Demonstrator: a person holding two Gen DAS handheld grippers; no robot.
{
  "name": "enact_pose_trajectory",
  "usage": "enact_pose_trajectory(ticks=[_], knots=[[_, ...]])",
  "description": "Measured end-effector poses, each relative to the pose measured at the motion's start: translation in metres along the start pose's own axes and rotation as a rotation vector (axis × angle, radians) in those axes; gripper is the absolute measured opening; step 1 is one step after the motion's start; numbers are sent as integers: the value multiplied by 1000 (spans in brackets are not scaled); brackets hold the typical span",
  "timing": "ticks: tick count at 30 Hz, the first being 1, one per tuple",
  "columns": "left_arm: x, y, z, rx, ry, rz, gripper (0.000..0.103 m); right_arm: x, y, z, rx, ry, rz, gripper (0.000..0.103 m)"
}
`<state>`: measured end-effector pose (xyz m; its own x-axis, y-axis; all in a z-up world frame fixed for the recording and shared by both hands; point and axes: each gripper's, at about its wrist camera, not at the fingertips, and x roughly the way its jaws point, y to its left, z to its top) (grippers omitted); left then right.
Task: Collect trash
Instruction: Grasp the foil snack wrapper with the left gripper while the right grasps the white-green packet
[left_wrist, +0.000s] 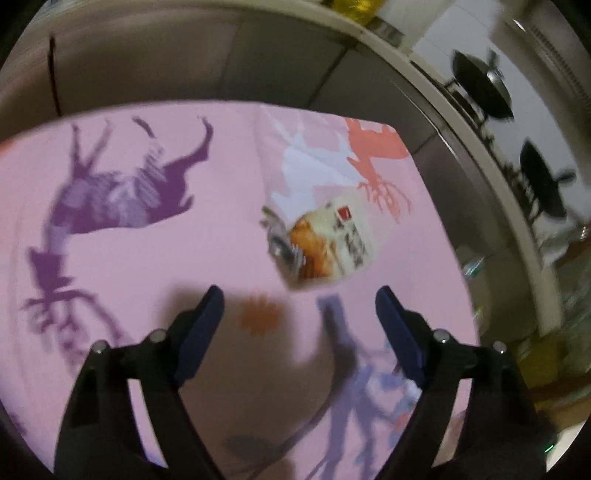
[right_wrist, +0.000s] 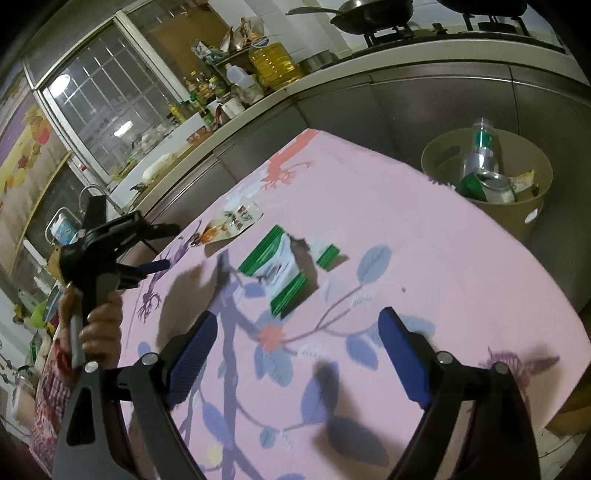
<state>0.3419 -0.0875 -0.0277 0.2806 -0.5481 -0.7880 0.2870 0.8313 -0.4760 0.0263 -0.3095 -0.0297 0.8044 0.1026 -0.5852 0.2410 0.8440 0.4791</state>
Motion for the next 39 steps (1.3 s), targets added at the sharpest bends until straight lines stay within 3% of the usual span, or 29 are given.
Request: enact_pose_trajectory(ticks=[2, 6, 8, 9, 17, 24, 28, 30, 31, 32, 34, 37, 39], knots=[[17, 8, 11, -75, 36, -77, 70, 4, -2, 4, 1, -3, -7, 85], [36, 8, 19, -122, 65, -119, 53, 12, -4, 10, 0, -7, -16, 85], [44, 3, 18, -124, 84, -115, 23, 14, -5, 13, 0, -18, -29, 86], [48, 3, 16, -130, 96, -108, 15, 14, -5, 14, 7, -21, -32, 86], [13, 23, -23, -144, 47, -110, 5, 7, 1, 8, -1, -26, -25, 86], [-49, 66, -103, -157, 1, -76, 2, 3, 19, -9, -33, -4, 14, 86], [-88, 102, -144, -201, -30, -19, 2, 5, 34, -21, -59, 28, 61, 85], [-106, 106, -143, -183, -62, 39, 6, 6, 40, -24, -60, 43, 89, 85], [-110, 105, -140, -166, -71, 49, 25, 7, 43, -26, -58, 51, 100, 85], [-114, 100, -131, -141, -80, 74, 56, 9, 45, -27, -55, 60, 112, 86], [-117, 83, -108, -54, -119, 114, 83, 8, 48, -30, -60, 68, 128, 85], [-107, 42, -69, 155, -140, 191, 84, 5, 48, -30, -65, 60, 131, 86], [-94, 22, -48, 249, -121, 176, 84, 6, 43, -25, -61, 54, 122, 86]])
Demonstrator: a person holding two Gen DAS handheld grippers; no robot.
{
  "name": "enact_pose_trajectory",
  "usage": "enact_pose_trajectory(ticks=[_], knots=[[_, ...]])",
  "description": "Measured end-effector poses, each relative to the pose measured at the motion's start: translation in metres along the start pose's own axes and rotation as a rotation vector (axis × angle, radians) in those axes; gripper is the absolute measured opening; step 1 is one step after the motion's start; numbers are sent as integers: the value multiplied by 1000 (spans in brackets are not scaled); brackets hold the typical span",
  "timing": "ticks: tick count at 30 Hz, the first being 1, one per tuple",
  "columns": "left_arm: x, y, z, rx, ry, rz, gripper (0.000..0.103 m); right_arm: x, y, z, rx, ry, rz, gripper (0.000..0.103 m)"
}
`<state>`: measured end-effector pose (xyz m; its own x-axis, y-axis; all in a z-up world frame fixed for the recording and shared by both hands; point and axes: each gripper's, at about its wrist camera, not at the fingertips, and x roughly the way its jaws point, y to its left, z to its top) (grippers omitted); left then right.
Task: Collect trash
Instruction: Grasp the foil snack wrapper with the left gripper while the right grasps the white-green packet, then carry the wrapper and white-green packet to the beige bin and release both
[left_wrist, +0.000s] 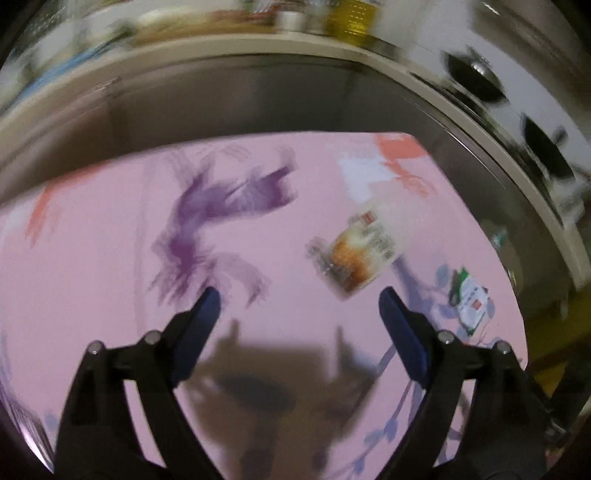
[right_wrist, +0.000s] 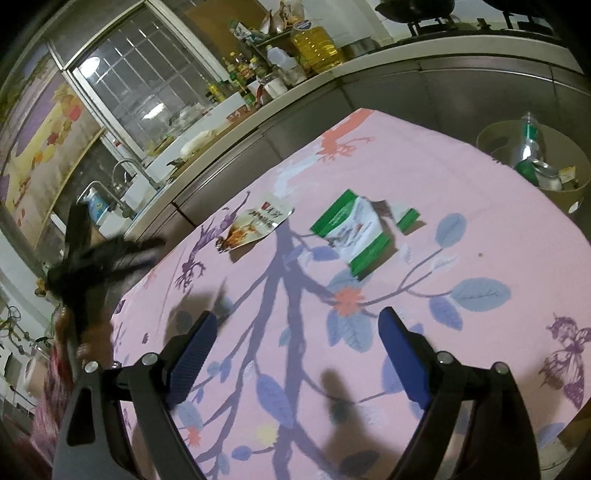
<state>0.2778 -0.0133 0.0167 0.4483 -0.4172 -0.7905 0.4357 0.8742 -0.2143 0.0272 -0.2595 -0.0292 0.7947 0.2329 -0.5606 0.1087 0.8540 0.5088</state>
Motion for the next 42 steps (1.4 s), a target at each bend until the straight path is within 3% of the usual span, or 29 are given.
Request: enact_pose_trajectory(ticks=[3, 6, 11, 15, 18, 22, 24, 26, 29, 31, 37, 42], knots=[[39, -29, 38, 155, 36, -16, 84, 0, -15, 9, 20, -10, -22, 86], [87, -38, 59, 213, 129, -72, 84, 2, -33, 20, 49, -20, -42, 86], [138, -33, 61, 217, 266, -171, 81, 11, -68, 43, 94, -41, -84, 86], [135, -38, 56, 251, 250, -249, 78, 29, -88, 57, 116, -9, -63, 85], [129, -43, 48, 263, 262, -286, 65, 46, -90, 68, 80, 21, -47, 84], [123, -52, 27, 270, 277, -301, 36, 62, -82, 76, 32, 47, -11, 81], [118, -54, 16, 250, 288, -307, 24, 69, -74, 77, -4, 60, -8, 76], [117, -57, 8, 225, 291, -312, 21, 76, -62, 73, -54, 84, -2, 65], [111, -63, -7, 178, 278, -317, 19, 81, -49, 61, -123, 123, -5, 26], [108, -68, -16, 143, 269, -331, 19, 78, -48, 53, -114, 131, 13, 17], [103, -97, -31, 54, 253, -400, 17, 42, -65, 48, -59, 64, 8, 9], [104, -157, -8, 91, 240, -454, 16, 5, -100, 62, -12, -23, -34, 9]])
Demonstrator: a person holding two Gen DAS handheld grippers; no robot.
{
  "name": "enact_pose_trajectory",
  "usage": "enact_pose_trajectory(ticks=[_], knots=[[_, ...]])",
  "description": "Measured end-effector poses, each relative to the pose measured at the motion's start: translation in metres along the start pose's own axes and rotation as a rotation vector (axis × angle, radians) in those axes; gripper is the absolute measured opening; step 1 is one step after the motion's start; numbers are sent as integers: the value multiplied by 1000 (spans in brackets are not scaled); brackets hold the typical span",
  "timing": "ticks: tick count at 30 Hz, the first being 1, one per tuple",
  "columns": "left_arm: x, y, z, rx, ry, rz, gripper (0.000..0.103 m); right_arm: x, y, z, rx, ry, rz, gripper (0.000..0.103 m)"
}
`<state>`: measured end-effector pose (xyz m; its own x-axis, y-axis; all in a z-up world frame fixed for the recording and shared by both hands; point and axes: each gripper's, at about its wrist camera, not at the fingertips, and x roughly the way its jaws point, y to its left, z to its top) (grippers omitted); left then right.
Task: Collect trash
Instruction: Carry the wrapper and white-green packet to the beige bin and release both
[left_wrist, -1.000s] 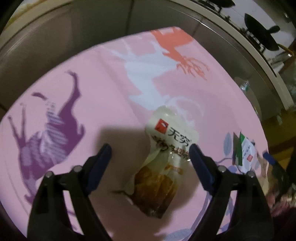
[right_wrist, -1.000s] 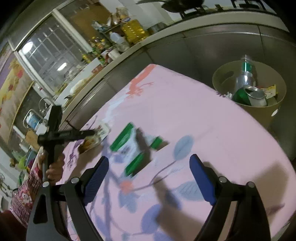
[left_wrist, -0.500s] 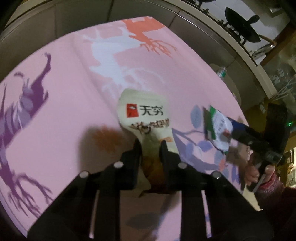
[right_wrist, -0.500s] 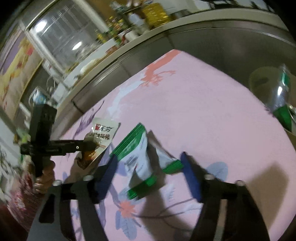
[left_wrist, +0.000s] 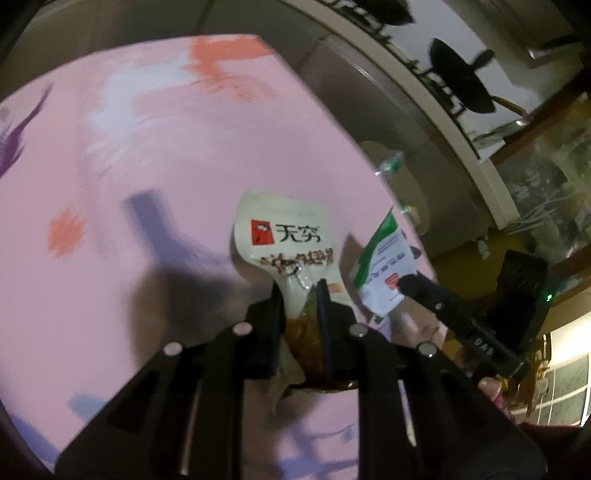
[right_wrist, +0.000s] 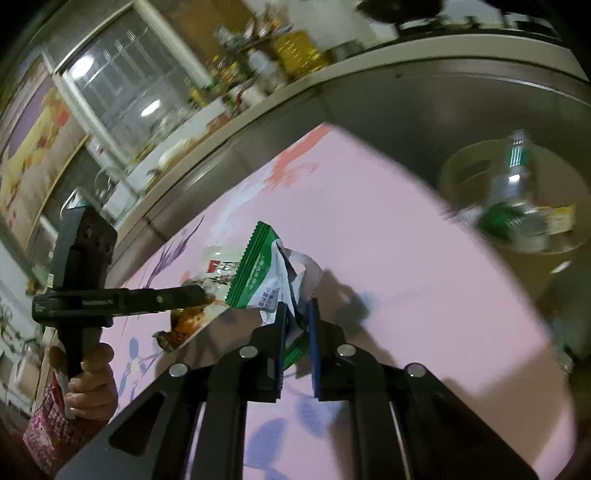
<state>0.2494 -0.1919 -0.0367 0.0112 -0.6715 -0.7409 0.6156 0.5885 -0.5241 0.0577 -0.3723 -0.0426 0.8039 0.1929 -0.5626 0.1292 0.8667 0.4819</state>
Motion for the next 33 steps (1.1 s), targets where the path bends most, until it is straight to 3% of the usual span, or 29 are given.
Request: enact_pose_trajectory(ticks=[9, 11, 17, 21, 23, 25, 26, 33], knots=[[79, -110, 88, 150, 40, -58, 15, -59, -102, 53, 133, -163, -119, 9], [101, -130, 107, 169, 55, -68, 10, -68, -125, 66, 147, -193, -158, 9], [168, -163, 152, 203, 86, -14, 10, -64, -181, 88, 182, -187, -237, 9], [207, -166, 162, 202, 135, 41, 10, -43, -202, 93, 210, -150, -273, 10], [215, -162, 159, 192, 150, 42, 10, -35, -209, 90, 232, -148, -273, 18], [214, -157, 156, 191, 147, 54, 10, -31, -210, 88, 231, -153, -287, 56], [212, -154, 155, 189, 147, 56, 10, -32, -207, 86, 223, -176, -296, 67], [178, -149, 146, 157, 91, 60, 10, -62, -188, 84, 220, -283, -277, 68]])
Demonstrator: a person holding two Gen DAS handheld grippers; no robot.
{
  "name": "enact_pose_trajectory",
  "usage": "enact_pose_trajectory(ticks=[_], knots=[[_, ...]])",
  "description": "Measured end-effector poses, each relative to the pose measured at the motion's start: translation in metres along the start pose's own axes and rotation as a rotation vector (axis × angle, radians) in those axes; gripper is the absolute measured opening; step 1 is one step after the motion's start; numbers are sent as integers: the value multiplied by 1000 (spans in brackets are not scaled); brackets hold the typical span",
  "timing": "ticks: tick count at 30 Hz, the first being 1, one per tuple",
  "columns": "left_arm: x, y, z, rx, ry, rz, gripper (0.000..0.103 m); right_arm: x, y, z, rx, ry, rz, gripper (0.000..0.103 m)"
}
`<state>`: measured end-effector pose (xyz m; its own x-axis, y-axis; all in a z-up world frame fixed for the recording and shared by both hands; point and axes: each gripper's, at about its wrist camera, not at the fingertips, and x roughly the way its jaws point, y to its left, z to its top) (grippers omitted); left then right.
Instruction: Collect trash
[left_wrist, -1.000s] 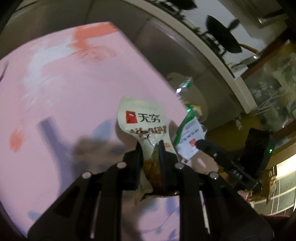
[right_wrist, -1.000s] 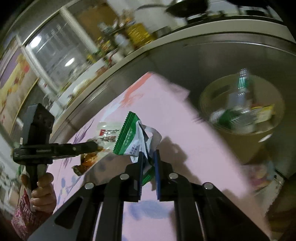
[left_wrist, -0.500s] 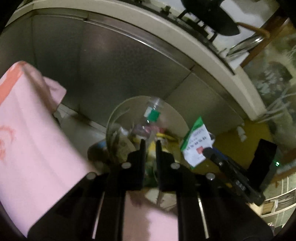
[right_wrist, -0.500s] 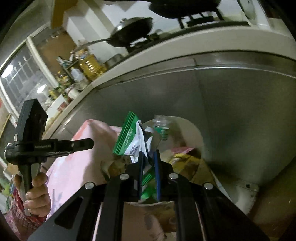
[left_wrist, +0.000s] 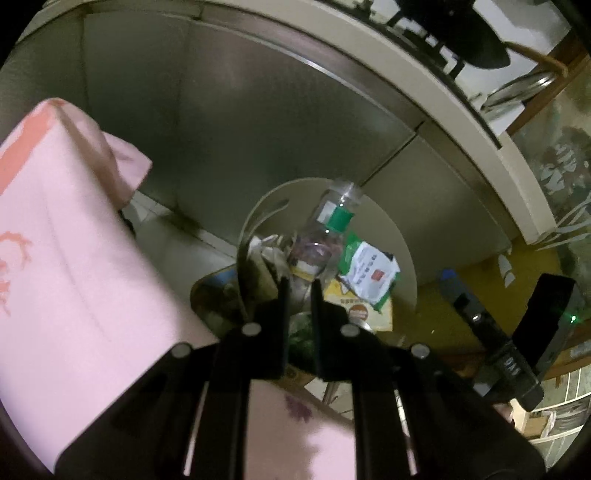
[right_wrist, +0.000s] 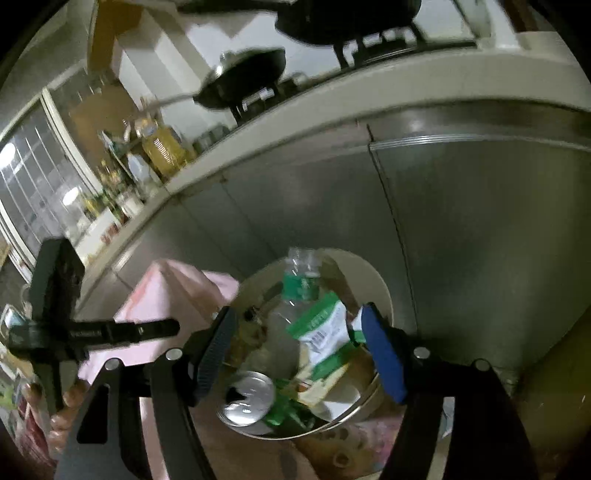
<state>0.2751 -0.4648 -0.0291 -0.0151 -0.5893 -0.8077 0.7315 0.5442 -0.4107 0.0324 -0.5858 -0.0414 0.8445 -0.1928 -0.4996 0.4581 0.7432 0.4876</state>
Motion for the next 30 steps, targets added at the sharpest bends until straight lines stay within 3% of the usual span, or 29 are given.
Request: enact_pose_trajectory(ticks=[4, 8, 9, 11, 13, 15, 18, 22, 30], knots=[[-38, -13, -21, 22, -67, 38, 10, -34, 14, 1, 37, -61, 4, 68], [-77, -26, -58, 58, -153, 156, 11, -68, 30, -13, 47, -84, -17, 73], [-89, -31, -72, 73, -183, 212, 14, -81, 35, -21, 66, -92, -7, 75], [-107, -37, -95, 94, -234, 289, 40, -98, 42, -33, 85, -106, 16, 80], [-126, -42, -119, 118, -289, 386, 52, -116, 53, -49, 92, -111, 26, 82], [-143, -48, -145, 146, -323, 459, 55, -128, 62, -61, 104, -107, 33, 83], [-167, -50, -178, 149, -358, 544, 69, -142, 84, -80, 88, -74, 38, 84], [-199, -52, -216, 146, -420, 643, 75, -159, 112, -100, 52, -52, 36, 86], [-260, -46, -278, 91, -527, 701, 81, -182, 161, -130, -2, -4, 36, 87]])
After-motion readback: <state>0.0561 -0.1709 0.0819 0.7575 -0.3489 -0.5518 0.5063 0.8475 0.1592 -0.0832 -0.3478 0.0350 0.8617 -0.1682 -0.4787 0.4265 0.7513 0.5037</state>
